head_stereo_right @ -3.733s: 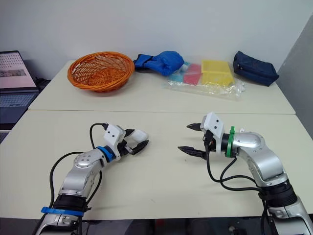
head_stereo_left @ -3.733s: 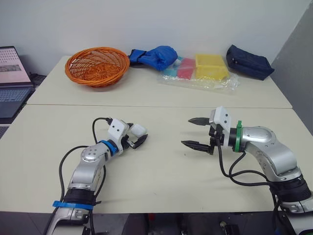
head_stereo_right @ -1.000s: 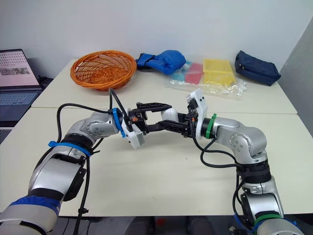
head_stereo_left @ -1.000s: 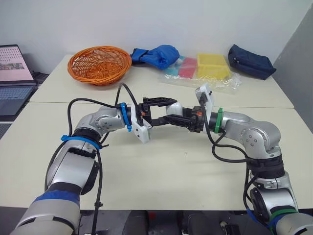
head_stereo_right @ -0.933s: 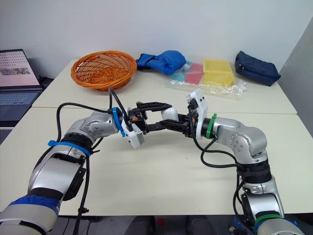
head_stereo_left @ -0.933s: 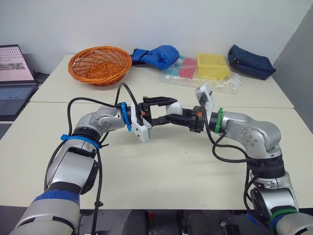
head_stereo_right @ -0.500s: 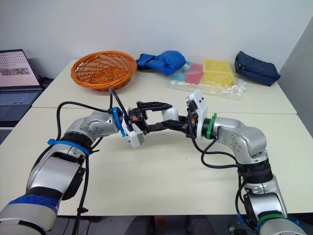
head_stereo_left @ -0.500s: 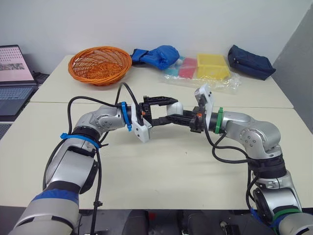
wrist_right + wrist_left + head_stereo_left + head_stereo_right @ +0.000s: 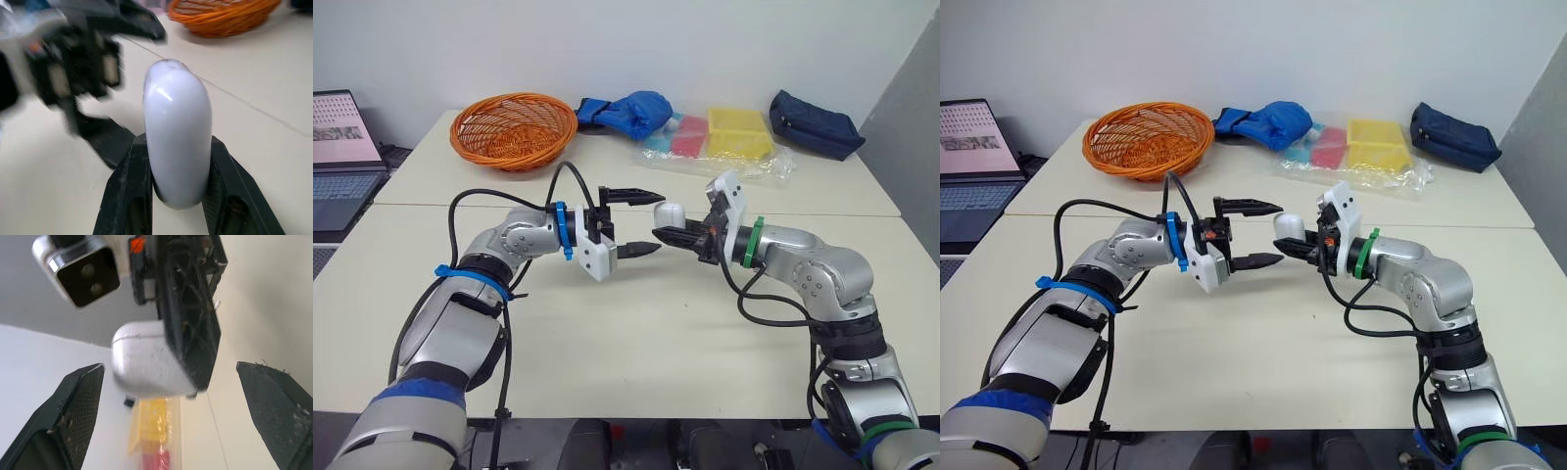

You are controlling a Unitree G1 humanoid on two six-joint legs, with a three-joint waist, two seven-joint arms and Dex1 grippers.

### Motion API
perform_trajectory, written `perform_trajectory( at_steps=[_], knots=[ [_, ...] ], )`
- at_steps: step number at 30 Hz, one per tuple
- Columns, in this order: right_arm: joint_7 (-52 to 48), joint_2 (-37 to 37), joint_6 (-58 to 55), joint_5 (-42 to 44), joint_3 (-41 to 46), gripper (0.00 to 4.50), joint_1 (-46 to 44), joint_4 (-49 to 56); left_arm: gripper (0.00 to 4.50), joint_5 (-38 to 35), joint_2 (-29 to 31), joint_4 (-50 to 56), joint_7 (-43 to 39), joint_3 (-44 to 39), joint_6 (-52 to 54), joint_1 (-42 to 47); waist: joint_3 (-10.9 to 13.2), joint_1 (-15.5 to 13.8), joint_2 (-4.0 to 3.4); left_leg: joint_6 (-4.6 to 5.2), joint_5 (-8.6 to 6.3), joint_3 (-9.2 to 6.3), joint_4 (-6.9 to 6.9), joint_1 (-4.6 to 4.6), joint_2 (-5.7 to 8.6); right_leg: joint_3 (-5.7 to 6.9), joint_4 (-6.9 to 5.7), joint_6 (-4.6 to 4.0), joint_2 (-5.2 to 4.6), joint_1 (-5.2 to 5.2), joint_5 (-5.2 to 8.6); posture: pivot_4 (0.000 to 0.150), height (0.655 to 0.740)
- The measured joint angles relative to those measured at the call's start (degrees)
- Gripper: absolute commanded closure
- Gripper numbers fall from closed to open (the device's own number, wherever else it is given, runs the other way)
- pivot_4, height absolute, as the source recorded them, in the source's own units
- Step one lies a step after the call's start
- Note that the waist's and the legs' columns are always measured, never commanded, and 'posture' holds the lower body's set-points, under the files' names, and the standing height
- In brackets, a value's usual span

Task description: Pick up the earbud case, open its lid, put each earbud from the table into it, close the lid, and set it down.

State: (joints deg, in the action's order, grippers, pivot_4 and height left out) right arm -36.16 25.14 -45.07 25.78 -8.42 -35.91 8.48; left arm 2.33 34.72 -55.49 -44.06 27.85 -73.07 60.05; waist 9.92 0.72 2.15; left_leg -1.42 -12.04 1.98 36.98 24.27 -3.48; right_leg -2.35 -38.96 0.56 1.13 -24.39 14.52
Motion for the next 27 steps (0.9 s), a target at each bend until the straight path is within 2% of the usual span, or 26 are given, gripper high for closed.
perform_trajectory(
  at_steps=[2, 5, 9, 11, 12, 14, 20, 27],
  knots=[
    [1.3, 0.9, 4.0, -5.3, -2.5, 3.62, 2.5, -1.7, 0.0, -8.5, 2.4, 5.0, -12.1, -0.2, 9.6, 0.0, 0.0, 0.3, 0.0, 0.0, 0.0, 0.01, 0.0, 0.0, 0.01, -0.02, -0.01, -0.02, 0.02, 0.0, 0.01, 0.15, 0.74],
    [2.5, 0.1, 7.1, -9.2, -4.4, 3.62, 2.9, -2.3, 0.0, -13.0, 3.5, 9.2, -25.4, -0.4, 24.0, 0.5, 0.0, 1.0, -0.02, 0.0, 0.0, -0.02, 0.01, -0.01, 0.0, -0.03, -0.02, 0.17, 0.1, -0.01, 0.13, 0.15, 0.74],
    [3.1, -0.5, 9.1, -14.0, -7.2, 3.62, 1.9, -2.2, 0.0, -14.0, 2.0, 14.0, -34.5, -0.9, 45.7, 3.5, 0.0, 1.1, -0.02, 0.01, 0.0, -0.1, 0.05, 0.0, -0.03, -0.01, -0.04, 0.19, 0.18, -0.01, 0.15, 0.15, 0.74],
    [3.3, -1.0, 9.5, -15.7, -8.8, 3.62, 1.4, -2.1, 0.0, -13.9, 1.5, 16.9, -37.8, -1.0, 53.3, 5.2, 0.0, 1.1, -0.02, 0.01, 0.0, -0.1, 0.03, -0.02, -0.04, -0.03, -0.04, 0.14, 0.2, -0.01, 0.18, 0.15, 0.74],
    [3.2, -1.1, 9.7, -16.4, -9.1, 3.62, 1.3, -2.0, 0.18, -13.7, 1.2, 18.0, -39.0, -1.1, 55.7, 5.6, 0.0, 1.1, -0.02, 0.01, 0.0, -0.1, 0.02, -0.02, -0.04, -0.03, -0.03, 0.12, 0.2, -0.01, 0.19, 0.15, 0.74],
    [2.9, -1.0, 9.9, -18.0, -9.8, 3.62, 1.1, -1.9, 0.63, -12.7, -0.4, 18.1, -39.3, -1.5, 57.6, 5.7, 0.0, 1.1, -0.02, 0.01, 0.0, -0.12, 0.01, -0.02, -0.05, 0.0, -0.03, 0.1, 0.19, -0.01, 0.21, 0.15, 0.74],
    [2.5, -1.4, 10.2, -20.4, -10.9, 3.62, 1.0, -1.8, 2.54, -7.9, -3.5, 15.7, -38.2, -2.6, 57.5, 6.3, 0.0, 1.0, -0.02, 0.01, 0.0, -0.13, 0.01, -0.02, -0.06, -0.02, -0.04, 0.1, 0.21, -0.02, 0.21, 0.15, 0.74],
    [2.5, -2.4, 9.2, -20.8, -10.9, 3.62, 0.9, 0.0, 2.54, -3.4, -5.9, 10.4, -37.2, -3.5, 55.2, 8.8, 0.0, 1.0, -0.02, 0.01, 0.0, -0.11, 0.01, 0.0, -0.05, -0.04, -0.03, 0.1, 0.21, -0.02, 0.21, 0.15, 0.74]
  ],
)
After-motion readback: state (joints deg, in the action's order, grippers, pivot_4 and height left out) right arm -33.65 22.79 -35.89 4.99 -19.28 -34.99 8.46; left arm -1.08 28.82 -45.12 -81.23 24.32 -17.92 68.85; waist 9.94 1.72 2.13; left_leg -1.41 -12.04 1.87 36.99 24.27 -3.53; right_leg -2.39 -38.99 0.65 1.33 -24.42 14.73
